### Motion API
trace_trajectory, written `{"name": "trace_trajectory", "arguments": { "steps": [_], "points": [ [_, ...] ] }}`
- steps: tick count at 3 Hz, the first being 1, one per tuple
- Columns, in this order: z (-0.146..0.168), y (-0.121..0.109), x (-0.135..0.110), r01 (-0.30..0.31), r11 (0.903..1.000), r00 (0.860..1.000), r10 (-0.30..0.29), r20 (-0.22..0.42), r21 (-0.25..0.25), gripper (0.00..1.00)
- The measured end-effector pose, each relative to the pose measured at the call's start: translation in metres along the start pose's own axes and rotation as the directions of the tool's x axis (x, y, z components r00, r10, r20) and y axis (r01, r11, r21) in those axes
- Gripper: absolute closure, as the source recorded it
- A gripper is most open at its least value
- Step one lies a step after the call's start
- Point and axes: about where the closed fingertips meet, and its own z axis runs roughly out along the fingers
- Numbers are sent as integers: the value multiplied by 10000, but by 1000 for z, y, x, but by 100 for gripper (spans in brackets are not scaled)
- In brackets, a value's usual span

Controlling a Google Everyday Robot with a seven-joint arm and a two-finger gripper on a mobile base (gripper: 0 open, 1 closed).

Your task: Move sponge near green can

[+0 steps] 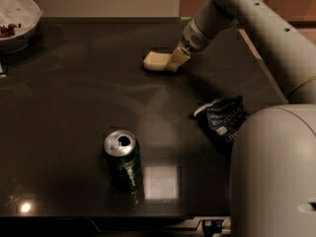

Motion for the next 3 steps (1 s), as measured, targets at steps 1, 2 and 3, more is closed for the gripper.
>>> {"name": "trace_trajectory", "arguments": {
  "steps": [1, 2, 3],
  "points": [
    [-15, 24, 0, 423, 9989, 9990, -421, 120, -188, 100],
    [-31, 55, 1, 958, 9947, 9953, -952, 184, -377, 100],
    [-42, 99, -2, 1830, 9805, 9831, -1828, 102, -711, 100]
  ]
}}
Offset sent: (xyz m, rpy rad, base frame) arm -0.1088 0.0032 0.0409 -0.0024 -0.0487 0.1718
